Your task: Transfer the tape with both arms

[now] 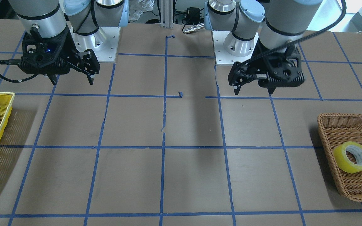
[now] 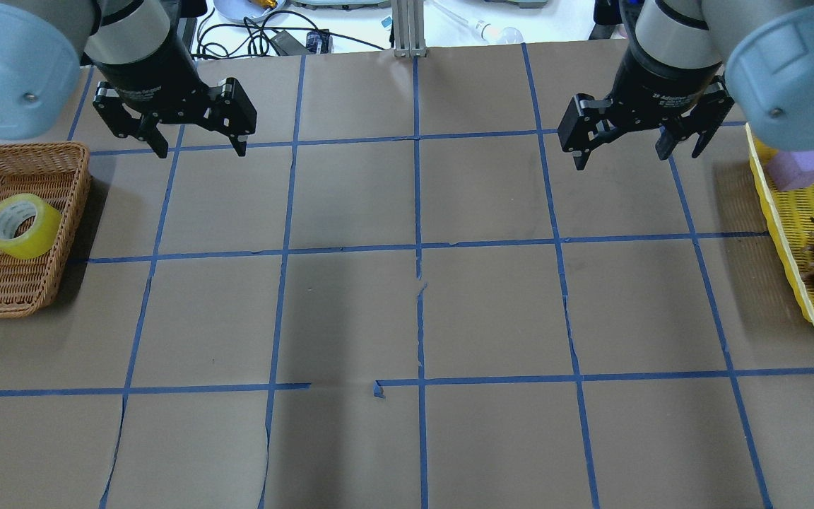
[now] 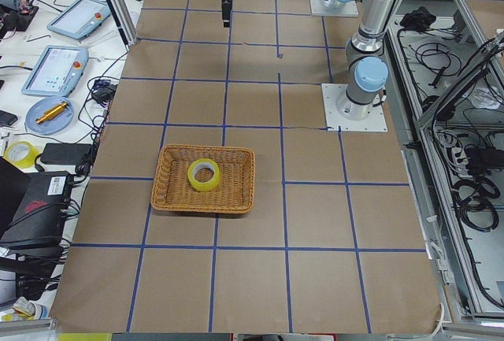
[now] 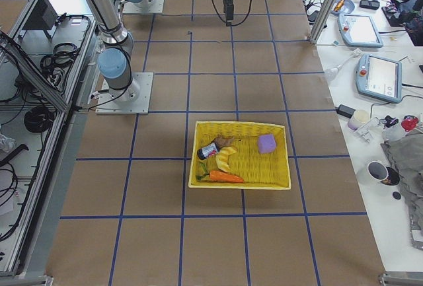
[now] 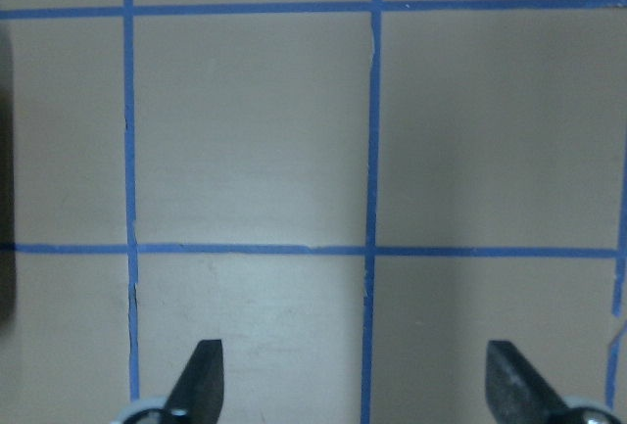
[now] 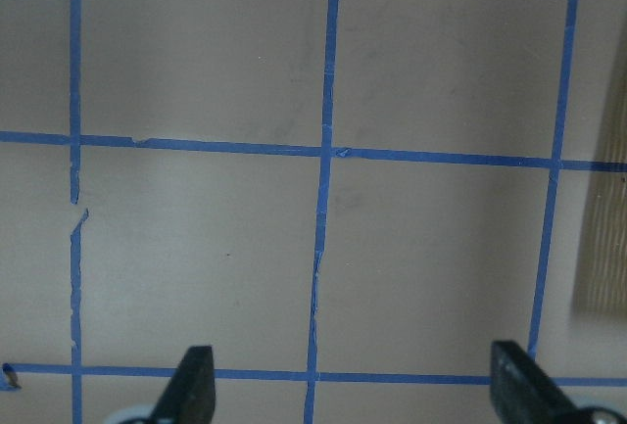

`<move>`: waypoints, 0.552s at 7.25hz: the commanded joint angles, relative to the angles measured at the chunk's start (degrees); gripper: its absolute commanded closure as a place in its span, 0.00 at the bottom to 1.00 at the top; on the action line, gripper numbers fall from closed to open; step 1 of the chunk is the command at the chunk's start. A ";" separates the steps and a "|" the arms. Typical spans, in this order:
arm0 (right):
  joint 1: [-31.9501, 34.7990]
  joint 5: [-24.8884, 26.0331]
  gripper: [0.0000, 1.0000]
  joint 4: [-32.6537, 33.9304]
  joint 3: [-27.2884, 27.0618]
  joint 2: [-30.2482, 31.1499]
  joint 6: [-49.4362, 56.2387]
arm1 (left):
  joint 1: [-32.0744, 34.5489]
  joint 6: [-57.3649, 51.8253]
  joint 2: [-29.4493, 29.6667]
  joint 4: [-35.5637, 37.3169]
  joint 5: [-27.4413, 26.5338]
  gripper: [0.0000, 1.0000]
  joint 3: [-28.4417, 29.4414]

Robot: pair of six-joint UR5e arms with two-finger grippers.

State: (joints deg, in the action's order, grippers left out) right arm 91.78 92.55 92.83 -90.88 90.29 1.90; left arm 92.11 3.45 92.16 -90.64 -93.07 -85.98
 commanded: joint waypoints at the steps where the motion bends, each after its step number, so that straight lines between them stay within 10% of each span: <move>1: 0.06 -0.09 0.00 -0.27 0.00 0.23 -0.05 | 0.35 1.64 -4.17 -3.50 0.43 0.00 -0.50; 4: -0.11 0.26 0.00 -0.54 -0.09 0.15 -0.06 | 0.09 0.77 -3.22 6.13 2.87 0.02 -2.96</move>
State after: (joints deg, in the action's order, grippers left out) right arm 91.82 92.60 92.49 -90.93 90.55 1.74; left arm 92.18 4.22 88.37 -89.43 -92.08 -88.22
